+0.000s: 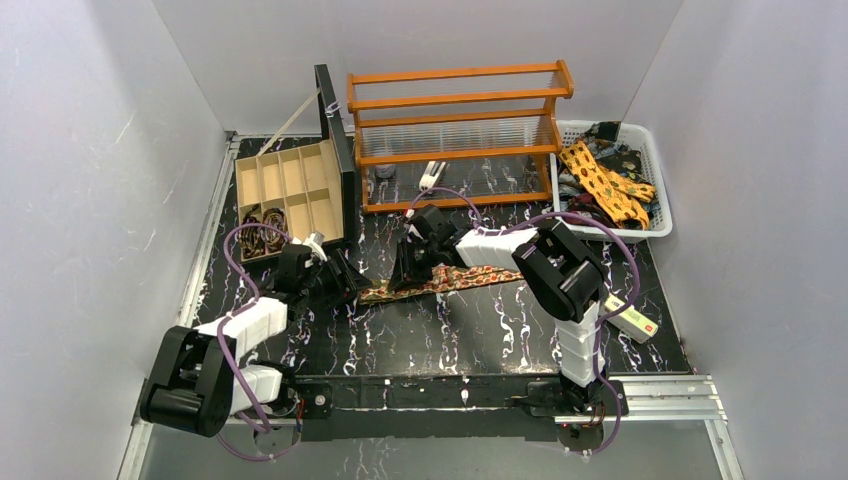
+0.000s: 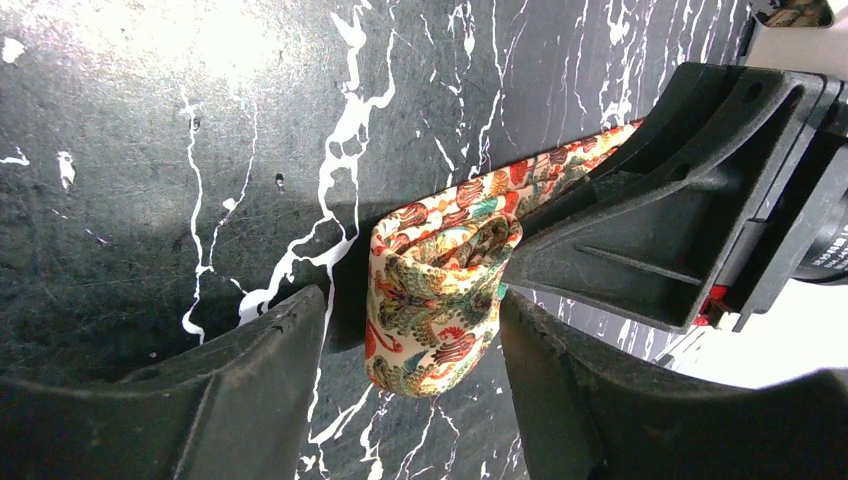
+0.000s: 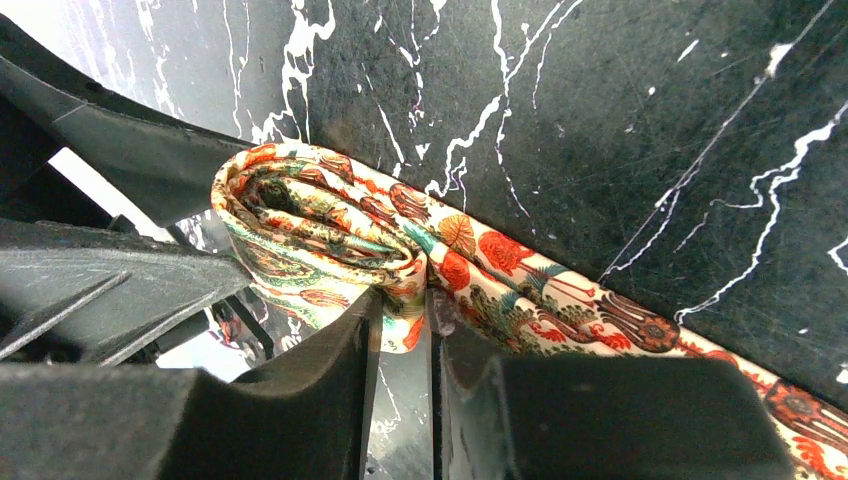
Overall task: Roll the ties
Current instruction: Roll the tie at the center of the board.
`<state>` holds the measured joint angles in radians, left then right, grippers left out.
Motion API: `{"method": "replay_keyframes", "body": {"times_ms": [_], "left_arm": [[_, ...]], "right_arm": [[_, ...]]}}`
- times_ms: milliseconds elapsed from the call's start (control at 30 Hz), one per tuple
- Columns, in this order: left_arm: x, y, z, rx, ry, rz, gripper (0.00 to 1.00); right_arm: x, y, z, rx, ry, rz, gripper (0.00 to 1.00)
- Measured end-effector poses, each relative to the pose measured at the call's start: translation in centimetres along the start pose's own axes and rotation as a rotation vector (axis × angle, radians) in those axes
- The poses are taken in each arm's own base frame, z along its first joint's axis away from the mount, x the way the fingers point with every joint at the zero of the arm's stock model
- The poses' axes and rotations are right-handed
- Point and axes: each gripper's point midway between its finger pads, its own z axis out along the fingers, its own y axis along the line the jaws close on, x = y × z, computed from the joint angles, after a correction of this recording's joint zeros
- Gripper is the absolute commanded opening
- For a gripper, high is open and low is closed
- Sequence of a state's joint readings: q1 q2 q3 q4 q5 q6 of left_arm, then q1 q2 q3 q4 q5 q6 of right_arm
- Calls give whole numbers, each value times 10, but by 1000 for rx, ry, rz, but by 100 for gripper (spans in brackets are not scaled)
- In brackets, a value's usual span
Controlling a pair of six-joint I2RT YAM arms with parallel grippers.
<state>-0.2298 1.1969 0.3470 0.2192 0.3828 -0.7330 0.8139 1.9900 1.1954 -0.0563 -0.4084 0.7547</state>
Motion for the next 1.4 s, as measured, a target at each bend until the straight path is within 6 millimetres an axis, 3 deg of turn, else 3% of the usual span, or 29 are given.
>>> {"method": "replay_keyframes", "body": {"times_ms": [433,800,1067,1267,1400], "left_arm": [[7,-2,0,86,-30,13,59],[13,-4,5,125,-6,5,50],[15,-5,11,137,19,-3,27],[16,-1,14,119,25,-43,14],[16,0,14,100,31,-87,12]], "right_arm": [[0,0,0,-28,28,17,32],[0,0,0,-34,46,31,33],[0,2,1,-50,70,46,33],[0,6,1,-63,84,35,47],[1,11,-1,-105,98,-9,58]]}}
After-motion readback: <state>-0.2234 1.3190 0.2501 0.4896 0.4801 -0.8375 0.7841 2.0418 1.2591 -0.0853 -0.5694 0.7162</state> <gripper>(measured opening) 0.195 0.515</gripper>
